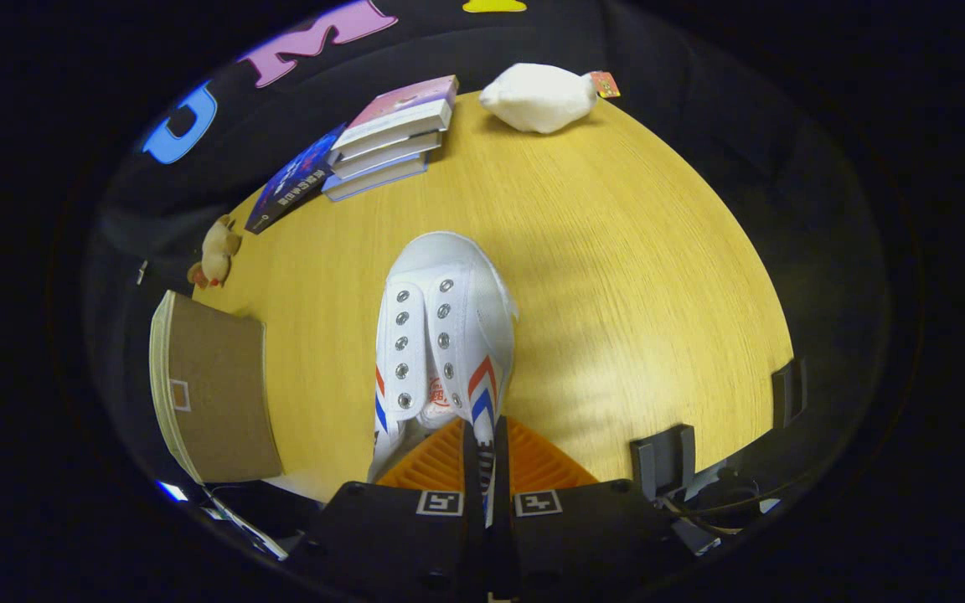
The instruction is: Open the storage box then place both shoes into the box .Put the left shoe in first, then the right shoe, with the right side of both shoes facing outward in a uniform manner.
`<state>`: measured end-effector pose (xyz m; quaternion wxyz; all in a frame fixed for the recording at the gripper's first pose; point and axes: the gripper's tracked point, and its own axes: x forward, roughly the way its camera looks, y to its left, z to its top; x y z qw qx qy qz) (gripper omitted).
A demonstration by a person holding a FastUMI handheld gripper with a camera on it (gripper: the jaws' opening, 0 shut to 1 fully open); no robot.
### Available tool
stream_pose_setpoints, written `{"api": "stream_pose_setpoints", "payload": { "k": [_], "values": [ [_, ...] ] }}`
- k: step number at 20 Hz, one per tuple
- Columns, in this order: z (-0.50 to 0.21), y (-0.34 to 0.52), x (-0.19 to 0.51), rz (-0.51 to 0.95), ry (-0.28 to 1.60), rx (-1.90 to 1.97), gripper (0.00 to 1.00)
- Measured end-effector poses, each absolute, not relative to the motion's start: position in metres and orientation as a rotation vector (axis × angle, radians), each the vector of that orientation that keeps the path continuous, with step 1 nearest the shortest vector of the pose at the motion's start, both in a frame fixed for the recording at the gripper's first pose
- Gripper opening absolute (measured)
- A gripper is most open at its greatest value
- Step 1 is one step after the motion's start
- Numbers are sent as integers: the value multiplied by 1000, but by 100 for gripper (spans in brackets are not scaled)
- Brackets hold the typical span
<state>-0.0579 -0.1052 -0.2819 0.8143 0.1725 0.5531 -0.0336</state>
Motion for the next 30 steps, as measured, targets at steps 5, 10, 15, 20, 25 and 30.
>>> {"api": "stream_pose_setpoints", "payload": {
  "k": [5, 10, 15, 20, 25, 30],
  "values": [
    [-226, -42, -52, -41, 1117, 416, 7],
    [-181, 19, -50, -28, 1059, 410, 8],
    [-146, 88, -47, 6, 1030, 437, 8],
    [-121, 153, -43, 71, 1029, 487, 7],
    [-109, 218, -39, 169, 1038, 507, 8],
    [-142, 251, -38, 169, 1122, 422, 7]
  ]
}}
